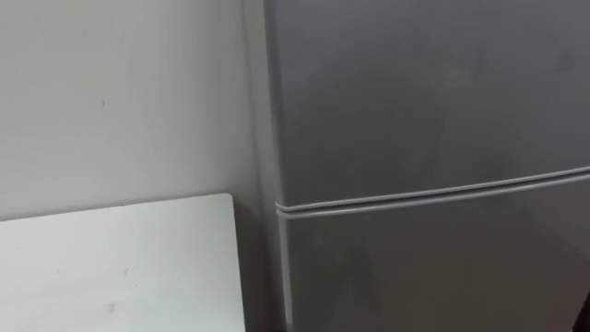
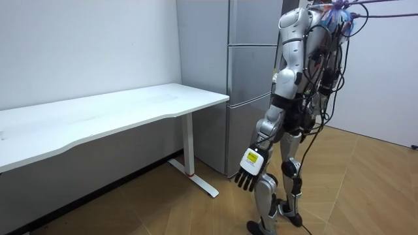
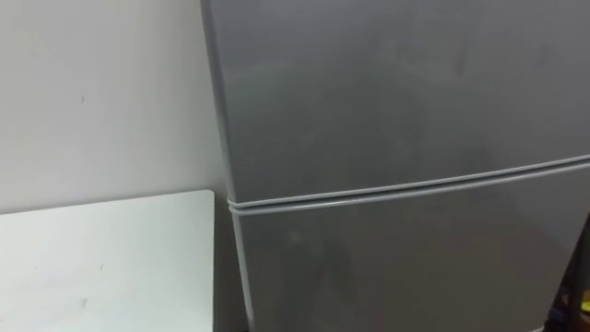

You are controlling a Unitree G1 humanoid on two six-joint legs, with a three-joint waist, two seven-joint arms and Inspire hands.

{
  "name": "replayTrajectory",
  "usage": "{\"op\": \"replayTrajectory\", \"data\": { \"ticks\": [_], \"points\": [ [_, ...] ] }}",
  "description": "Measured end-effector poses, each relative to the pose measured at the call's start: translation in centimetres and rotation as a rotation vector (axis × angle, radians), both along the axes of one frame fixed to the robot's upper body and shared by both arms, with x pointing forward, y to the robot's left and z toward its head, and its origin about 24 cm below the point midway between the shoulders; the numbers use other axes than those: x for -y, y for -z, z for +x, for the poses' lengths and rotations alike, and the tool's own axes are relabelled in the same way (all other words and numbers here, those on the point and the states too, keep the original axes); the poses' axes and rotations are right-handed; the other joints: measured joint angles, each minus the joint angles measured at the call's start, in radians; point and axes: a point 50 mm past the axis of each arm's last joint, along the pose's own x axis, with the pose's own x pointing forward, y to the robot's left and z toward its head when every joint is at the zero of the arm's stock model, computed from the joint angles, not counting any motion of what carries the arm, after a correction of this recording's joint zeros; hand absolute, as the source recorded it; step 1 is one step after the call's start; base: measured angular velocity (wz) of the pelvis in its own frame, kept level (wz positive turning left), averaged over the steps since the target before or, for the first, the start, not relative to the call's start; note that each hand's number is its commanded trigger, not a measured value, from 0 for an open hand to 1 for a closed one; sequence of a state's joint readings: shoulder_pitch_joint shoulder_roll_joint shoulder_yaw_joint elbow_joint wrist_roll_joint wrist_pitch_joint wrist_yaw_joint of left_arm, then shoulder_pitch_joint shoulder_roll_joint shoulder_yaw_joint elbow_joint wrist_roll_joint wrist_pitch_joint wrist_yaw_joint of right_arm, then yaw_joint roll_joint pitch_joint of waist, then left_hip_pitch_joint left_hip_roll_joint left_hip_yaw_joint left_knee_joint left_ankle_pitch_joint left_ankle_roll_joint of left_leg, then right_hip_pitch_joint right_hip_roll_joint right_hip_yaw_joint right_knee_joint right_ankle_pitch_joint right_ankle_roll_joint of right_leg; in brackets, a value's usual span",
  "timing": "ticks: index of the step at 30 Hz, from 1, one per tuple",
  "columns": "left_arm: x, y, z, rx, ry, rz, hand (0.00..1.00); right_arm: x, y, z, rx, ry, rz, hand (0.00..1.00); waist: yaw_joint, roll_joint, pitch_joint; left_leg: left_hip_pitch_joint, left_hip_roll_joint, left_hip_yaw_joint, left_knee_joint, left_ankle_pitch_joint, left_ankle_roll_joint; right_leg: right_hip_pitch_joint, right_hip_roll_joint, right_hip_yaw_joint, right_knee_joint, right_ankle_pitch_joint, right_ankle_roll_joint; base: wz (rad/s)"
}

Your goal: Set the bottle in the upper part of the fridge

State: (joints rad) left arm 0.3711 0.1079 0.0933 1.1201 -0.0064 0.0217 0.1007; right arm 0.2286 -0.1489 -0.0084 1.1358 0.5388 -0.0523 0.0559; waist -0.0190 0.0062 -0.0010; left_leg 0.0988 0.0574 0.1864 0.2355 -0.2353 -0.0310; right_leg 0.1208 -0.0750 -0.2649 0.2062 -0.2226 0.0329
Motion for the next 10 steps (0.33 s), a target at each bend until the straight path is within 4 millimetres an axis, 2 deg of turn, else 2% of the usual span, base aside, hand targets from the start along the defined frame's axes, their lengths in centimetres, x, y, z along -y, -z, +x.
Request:
{"op": "replayTrajectory", "data": {
  "ticks": [10],
  "points": [
    [0.35,0.14,0.17,-0.011,0.000,-0.032,0.00,-0.67,0.12,0.87,0.009,-0.081,0.059,0.00,0.012,-0.015,0.0021,0.001,0.000,-0.003,0.005,0.000,0.000,0.004,-0.003,-0.012,0.000,-0.002,0.000,0.03]
  ]
}}
